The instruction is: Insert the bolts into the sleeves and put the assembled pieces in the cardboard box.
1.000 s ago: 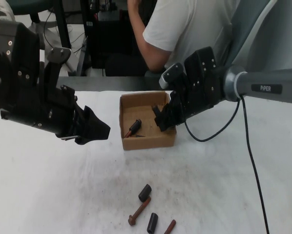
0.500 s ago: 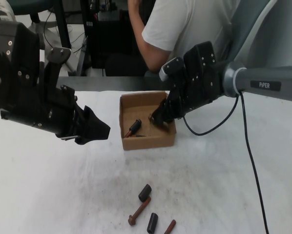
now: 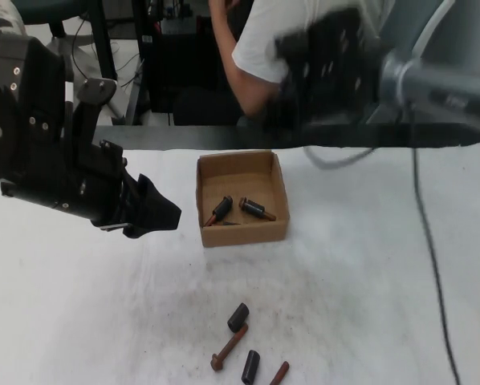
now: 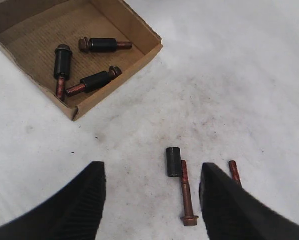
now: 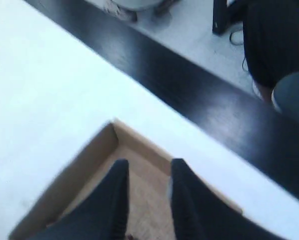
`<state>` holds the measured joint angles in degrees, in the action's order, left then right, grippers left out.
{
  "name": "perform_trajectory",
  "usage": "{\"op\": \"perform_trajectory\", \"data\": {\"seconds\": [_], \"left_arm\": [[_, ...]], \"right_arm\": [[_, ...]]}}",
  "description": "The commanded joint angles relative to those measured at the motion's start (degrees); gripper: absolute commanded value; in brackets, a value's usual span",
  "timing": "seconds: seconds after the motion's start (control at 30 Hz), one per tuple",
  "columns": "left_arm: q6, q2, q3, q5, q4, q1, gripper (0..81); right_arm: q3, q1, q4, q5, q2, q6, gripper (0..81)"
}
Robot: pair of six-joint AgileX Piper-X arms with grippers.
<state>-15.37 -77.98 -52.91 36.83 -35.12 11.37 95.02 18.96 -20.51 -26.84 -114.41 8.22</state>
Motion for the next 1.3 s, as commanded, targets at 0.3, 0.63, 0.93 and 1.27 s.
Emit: {"op": "perform_trajectory", "data": {"seconds": [0.3,0.63,0.93,1.27], "left_arm": [[0.36,0.18,-0.25,-3.78,-4.23,5.37,46.9],[5.78,-7.44,-0.34,-13.89,-4.36,17.96,46.9],[4.25,-10.58,-0.35,-17.05,-5.39,18.3,46.9],[3.8,-10.58,-0.35,-16.62,0.61,20.44,46.9]], "right_arm": [[1.27,1.28,-33.43,-8.26,17.97,11.46,0.8],[1.27,6.22,-49.18,-11.17,22.94,16.22,0.8],[-0.93,10.21,-56.32,-10.34,26.83,19.12,0.8],[-3.54,12.56,-52.53,-10.47,26.88,14.92,0.8]]}}
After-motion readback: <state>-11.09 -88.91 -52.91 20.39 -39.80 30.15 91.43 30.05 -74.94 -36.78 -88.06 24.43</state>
